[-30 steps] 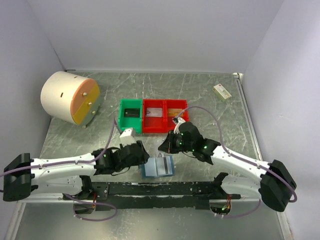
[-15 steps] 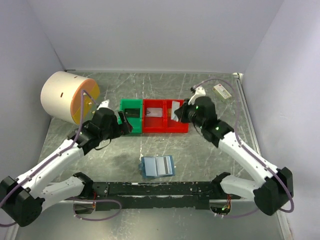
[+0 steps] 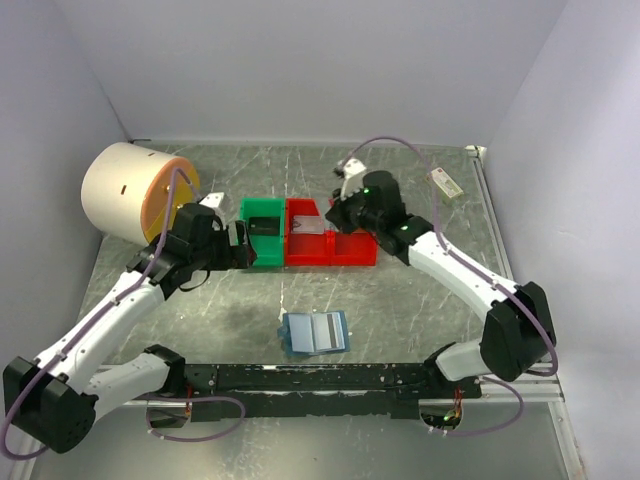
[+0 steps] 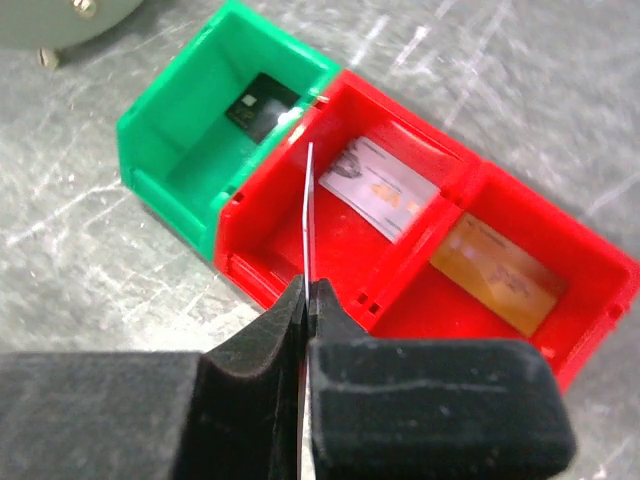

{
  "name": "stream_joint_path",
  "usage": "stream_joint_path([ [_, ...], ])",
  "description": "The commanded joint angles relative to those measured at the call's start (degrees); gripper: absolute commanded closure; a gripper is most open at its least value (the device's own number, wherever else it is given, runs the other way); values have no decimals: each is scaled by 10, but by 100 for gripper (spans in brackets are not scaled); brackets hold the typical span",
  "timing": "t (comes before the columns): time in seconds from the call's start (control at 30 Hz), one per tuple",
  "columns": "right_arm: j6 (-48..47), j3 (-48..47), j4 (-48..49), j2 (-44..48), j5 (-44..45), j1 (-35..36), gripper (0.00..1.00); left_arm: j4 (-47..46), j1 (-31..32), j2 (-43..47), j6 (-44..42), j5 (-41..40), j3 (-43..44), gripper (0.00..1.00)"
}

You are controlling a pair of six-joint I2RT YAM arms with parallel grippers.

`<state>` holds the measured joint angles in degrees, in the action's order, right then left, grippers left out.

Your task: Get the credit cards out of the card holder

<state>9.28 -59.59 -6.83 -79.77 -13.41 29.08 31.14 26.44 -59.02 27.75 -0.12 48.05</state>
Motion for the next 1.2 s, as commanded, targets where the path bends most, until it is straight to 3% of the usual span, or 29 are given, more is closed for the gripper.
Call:
stream_joint_path([
  [0.0,-209,-19,40,-21,106,91,100,9,-12,15,-59,-27,18,0],
  [0.07,-284,-33,32,-47,137,122,100,7,-35,-1,-67,-25,14,0],
  [0.17,-326,-50,27,-82,180,131,100,-20,-78,-18,-67,0,-4,0],
  [0.33,-422,-72,-8,-125,158,131,100,-37,-96,13,-68,-8,-20,0],
  [0.6,-481,-107,-42,-188,79,119,100,-31,-96,65,-52,-53,-37,0],
  [1.17,-556,-224,-69,-333,158,99,100,-5,-94,36,-56,-108,-23,1],
])
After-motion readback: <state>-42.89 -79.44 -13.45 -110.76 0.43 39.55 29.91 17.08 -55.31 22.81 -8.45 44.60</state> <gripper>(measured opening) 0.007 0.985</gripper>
